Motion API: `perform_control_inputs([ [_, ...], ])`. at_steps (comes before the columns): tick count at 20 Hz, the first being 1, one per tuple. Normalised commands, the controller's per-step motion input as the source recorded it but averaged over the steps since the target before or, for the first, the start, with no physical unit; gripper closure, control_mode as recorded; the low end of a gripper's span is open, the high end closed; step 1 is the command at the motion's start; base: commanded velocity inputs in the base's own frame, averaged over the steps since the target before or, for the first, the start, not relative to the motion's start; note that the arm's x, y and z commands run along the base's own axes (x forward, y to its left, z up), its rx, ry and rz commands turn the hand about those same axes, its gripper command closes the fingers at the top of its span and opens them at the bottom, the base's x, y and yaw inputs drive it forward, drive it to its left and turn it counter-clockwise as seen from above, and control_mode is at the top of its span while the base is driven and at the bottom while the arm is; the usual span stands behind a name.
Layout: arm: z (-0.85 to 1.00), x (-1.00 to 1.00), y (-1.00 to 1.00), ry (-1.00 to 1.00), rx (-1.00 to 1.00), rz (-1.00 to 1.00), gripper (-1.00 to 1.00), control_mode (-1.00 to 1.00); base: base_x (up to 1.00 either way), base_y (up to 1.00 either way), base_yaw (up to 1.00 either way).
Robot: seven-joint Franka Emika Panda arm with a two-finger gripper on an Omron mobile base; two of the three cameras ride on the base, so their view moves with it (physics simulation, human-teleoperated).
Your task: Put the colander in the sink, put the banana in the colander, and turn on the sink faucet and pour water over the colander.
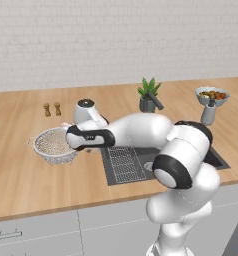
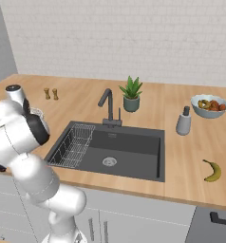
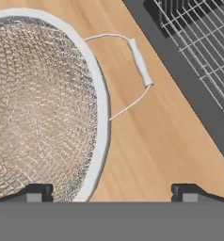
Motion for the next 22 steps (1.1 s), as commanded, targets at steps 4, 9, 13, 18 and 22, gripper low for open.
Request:
perform_control_inputs([
  [4, -0.29, 0.28, 0.26, 0.0, 0.0, -0.07, -1.0, -1.0, 0.0, 0.0, 0.0],
  [9, -0.25, 0.28, 0.22, 0.0, 0.0, -0.07, -1.0, -1.0, 0.0, 0.0, 0.0],
  [13, -0.22, 0.33, 0.09, 0.0, 0.0, -0.07, -1.0, -1.0, 0.0, 0.0, 0.0],
  [18, -0.23, 0.28, 0.0, 0.01, 0.0, -0.07, -1.0, -1.0, 0.0, 0.0, 0.0],
  [22, -0.2, 0.03, 0.01, 0.0, 0.0, -0.06, 1.0, -1.0, 0.0, 0.0, 0.0],
])
